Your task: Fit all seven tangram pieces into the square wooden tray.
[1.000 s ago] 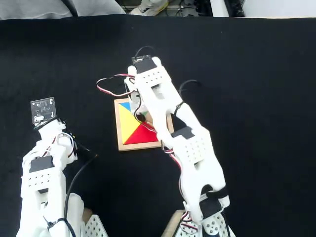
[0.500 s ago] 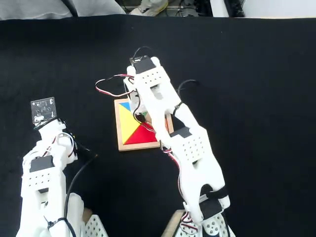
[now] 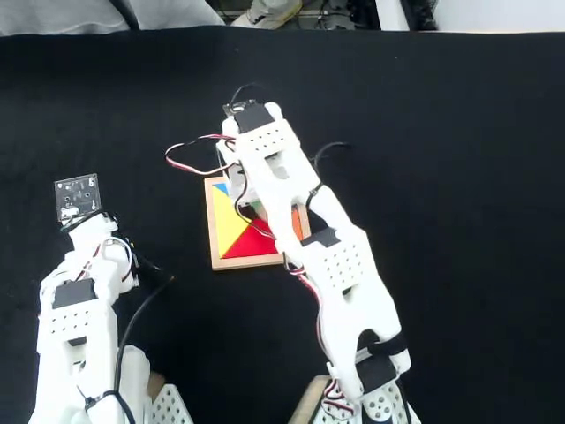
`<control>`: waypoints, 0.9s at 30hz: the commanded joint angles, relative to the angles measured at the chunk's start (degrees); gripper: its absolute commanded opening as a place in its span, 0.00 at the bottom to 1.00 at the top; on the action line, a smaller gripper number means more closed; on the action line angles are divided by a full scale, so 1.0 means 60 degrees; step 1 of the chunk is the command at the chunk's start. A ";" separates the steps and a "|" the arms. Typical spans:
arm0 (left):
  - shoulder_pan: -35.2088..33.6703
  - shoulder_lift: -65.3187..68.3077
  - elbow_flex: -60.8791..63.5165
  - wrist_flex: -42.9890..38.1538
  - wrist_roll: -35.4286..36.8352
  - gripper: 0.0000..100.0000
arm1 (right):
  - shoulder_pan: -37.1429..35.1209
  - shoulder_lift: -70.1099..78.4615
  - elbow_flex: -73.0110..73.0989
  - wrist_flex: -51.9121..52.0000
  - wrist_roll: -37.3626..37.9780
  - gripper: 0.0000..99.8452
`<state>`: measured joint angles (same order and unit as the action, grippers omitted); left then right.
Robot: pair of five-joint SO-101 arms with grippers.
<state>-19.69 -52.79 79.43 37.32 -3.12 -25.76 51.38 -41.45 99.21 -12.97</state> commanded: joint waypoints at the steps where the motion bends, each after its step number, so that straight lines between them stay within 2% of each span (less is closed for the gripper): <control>1: 0.0125 -0.0132 -0.0051 -0.0161 -0.0044 0.07 | -0.0015 -0.0418 0.0198 0.0278 -0.0132 0.29; 9: 0.0125 -0.0132 -0.0051 -0.0161 -0.0044 0.07 | 0.0044 -0.2029 0.0857 0.0278 0.0015 0.28; 12: 0.0125 -0.0132 -0.0051 -0.0161 -0.0044 0.07 | 0.0044 -0.2835 0.1033 0.0249 0.1055 0.28; 15: 0.0125 -0.0132 -0.0051 -0.0161 -0.0044 0.07 | 0.0220 -0.3407 0.1326 0.0220 0.1714 0.21; 19: 0.0125 -0.0132 -0.0051 -0.0161 -0.0044 0.07 | 0.0923 -0.3949 0.1399 0.0205 0.2125 0.01; 24: 0.0125 -0.0132 -0.0051 -0.0161 -0.0044 0.07 | 0.2022 -0.4549 0.1473 0.0147 0.2066 0.01; 27: 0.0125 -0.0132 -0.0051 -0.0161 -0.0044 0.07 | 0.2491 -0.4491 0.1824 -0.0703 0.2066 0.01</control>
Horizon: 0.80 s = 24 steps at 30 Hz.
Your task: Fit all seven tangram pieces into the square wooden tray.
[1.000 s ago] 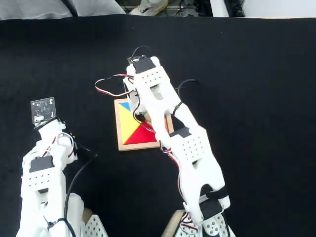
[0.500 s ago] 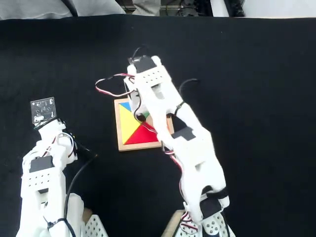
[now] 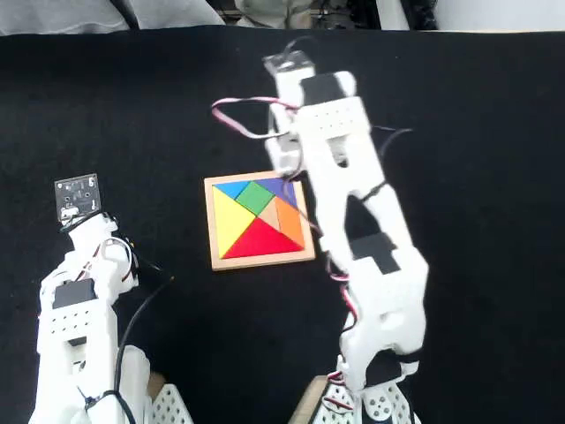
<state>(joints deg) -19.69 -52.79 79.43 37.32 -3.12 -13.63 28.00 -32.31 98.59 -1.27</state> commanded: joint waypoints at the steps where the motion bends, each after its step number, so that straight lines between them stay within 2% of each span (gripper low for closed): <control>1: 0.0125 -0.0132 -0.0051 -0.0176 -0.0044 0.07 | 0.0571 -0.0476 0.0784 -0.1216 0.0117 0.01; 5: 0.0125 -0.0132 -0.0051 -0.0176 -0.0044 0.07 | 0.0835 0.0007 0.2967 -0.2872 0.0117 0.01; 11: 0.0125 -0.0132 0.0139 -0.0630 -0.0029 0.07 | 0.0835 -0.0432 0.4960 -0.2974 0.0132 0.01; 17: 0.0125 -0.0132 0.0154 -0.0645 -0.0029 0.07 | 0.0762 -0.0960 0.6659 -0.3956 0.0132 0.01; 24: 0.0125 -0.0132 0.0168 -0.0645 -0.0029 0.07 | 0.0689 -0.1751 0.7495 -0.4103 0.0117 0.01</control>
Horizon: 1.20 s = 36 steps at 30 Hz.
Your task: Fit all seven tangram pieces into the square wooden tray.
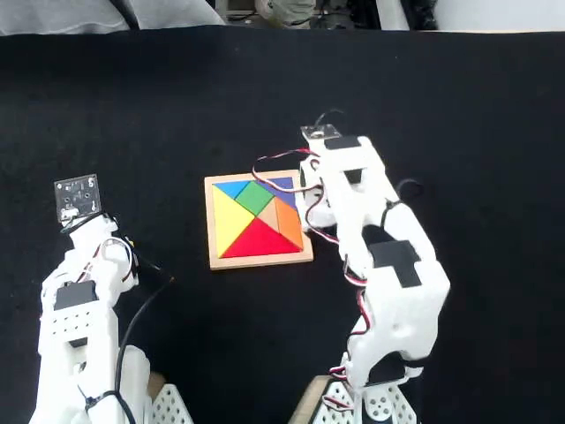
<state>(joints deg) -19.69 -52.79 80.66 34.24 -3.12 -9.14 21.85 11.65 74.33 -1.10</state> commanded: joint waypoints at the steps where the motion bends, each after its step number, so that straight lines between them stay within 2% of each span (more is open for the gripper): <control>1: 0.0125 -0.0132 -0.0037 -0.0132 -0.0029 0.07 | 0.0000 -0.0960 0.0168 -0.0059 0.0103 0.01; 8: 0.0125 -0.0132 -0.0051 -0.0132 -0.0029 0.07 | 0.1143 -0.3846 0.0198 0.0366 0.0103 0.01; 13: 0.0344 -0.0132 -0.0227 -0.0601 0.0000 0.07 | 0.1670 -0.6718 0.0212 0.0278 0.0103 0.01; 18: 0.1018 -0.0147 -0.1736 -0.0806 -0.0029 0.07 | 0.1729 -0.9692 0.0212 0.0278 0.0147 0.01; 24: 0.1165 0.0015 -0.6190 0.0747 -0.0103 0.07 | 0.1758 -1.2330 0.0212 -0.0703 0.0161 0.01; 28: 0.1531 0.0513 -0.8872 0.1788 -0.0864 0.07 | 0.1758 -1.3473 0.0168 -0.1187 0.0161 0.01; 32: 0.1707 0.0850 -1.1099 0.3502 -0.1084 0.07 | 0.1758 -1.4659 0.0183 -0.1231 0.0161 0.01; 36: 0.1722 0.0278 -1.3106 0.5201 -0.1026 0.07 | 0.1758 -1.6081 0.0198 -0.1216 0.0161 0.01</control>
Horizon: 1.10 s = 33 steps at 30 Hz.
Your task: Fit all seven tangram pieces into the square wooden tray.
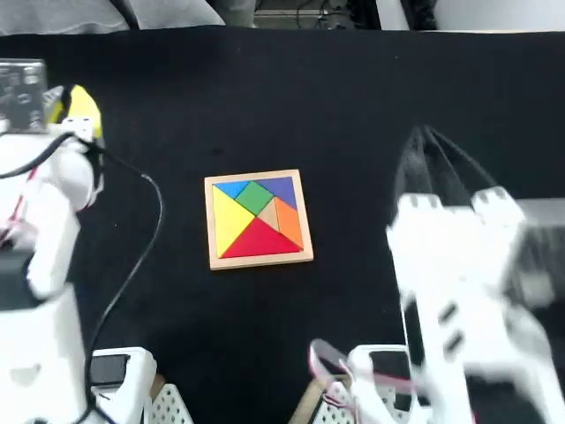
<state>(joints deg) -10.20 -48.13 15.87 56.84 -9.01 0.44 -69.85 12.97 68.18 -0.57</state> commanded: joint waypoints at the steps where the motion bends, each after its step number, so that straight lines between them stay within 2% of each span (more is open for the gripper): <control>1: 0.0139 -0.0733 -0.2630 0.1758 -0.0044 0.07 | 0.0161 -0.1150 -0.0007 -0.0190 0.0073 0.01; 5: 0.0476 -0.2198 -0.2879 0.3121 -0.0044 0.07 | 0.0117 -0.2513 0.0330 0.0103 0.0029 0.01; 9: 0.0872 -0.4337 -0.1722 0.4088 -0.0044 0.07 | 0.0147 -0.3861 0.1810 0.0234 0.0059 0.03; 13: 0.0872 -0.6857 0.1004 0.3546 -0.0044 0.07 | 0.0161 -0.5458 0.3670 0.0220 0.0073 0.12; 17: 0.0857 -0.9568 0.4154 0.2242 -0.0044 0.07 | 0.0161 -0.6557 0.4432 0.0161 0.0029 0.16; 19: 0.0857 -0.9451 0.4711 0.2081 -0.0044 0.07 | 0.0161 -0.6352 0.4476 0.0249 0.0059 0.16; 23: 0.0623 -0.8982 0.4886 0.2593 0.0029 0.07 | 0.0161 -0.6454 0.4505 0.0454 0.0015 0.16; 28: 0.0286 -0.9480 0.5106 0.2608 0.0777 0.07 | 0.0161 -0.6454 0.4462 0.0894 0.0015 0.16; 30: 0.0227 -0.9407 0.5136 0.2286 0.0864 0.07 | 0.0132 -0.6454 0.4462 0.0440 0.0015 0.16; 33: 0.0242 -0.9407 0.5707 0.0864 0.0806 0.07 | 0.0132 -0.6454 0.4564 -0.0674 0.0000 0.16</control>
<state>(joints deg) -8.35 -104.48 47.08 70.81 -4.70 0.79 -103.43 40.13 69.58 -0.57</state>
